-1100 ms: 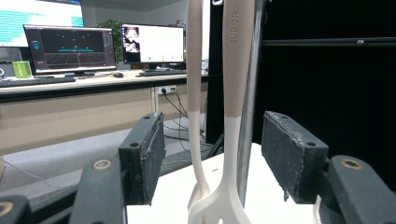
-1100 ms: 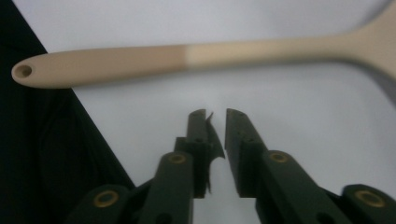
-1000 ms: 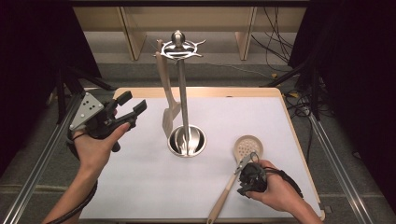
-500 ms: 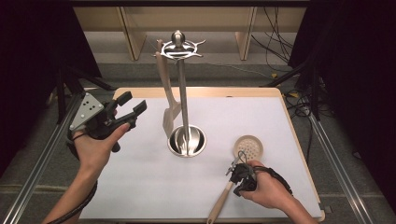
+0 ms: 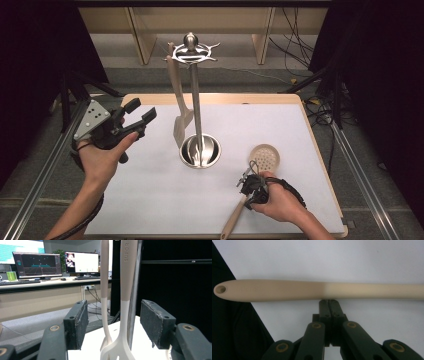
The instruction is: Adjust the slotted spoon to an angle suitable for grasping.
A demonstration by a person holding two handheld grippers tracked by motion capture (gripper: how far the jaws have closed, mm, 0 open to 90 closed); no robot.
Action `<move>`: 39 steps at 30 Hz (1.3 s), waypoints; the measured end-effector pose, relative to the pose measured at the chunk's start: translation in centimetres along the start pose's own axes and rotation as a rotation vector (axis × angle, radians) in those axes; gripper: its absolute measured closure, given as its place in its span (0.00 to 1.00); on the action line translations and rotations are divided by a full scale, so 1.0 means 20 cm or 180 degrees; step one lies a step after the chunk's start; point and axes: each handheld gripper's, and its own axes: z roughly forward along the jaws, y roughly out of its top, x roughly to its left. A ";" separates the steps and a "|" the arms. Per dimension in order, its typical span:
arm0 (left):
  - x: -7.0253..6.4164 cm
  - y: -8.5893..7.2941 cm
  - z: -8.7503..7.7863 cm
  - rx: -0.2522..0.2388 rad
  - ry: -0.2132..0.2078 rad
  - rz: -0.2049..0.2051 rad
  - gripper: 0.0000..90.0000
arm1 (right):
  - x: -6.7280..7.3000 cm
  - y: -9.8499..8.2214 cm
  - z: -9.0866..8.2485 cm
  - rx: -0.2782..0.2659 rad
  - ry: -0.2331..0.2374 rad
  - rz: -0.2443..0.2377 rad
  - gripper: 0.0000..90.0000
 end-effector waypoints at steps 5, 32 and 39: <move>0.00 -0.01 0.00 0.0016 -0.0005 0.0001 0.43 | 0.00 0.02 0.01 -0.0036 -0.0001 -0.0020 1.00; 0.00 -0.02 0.01 0.0042 -0.0017 -0.0002 0.43 | -0.04 0.15 -0.03 -0.0165 -0.0286 -0.1214 0.58; 0.00 -0.02 0.01 0.0072 -0.0022 0.0008 0.43 | -0.05 0.17 0.00 -0.0142 -0.0230 -0.1506 0.47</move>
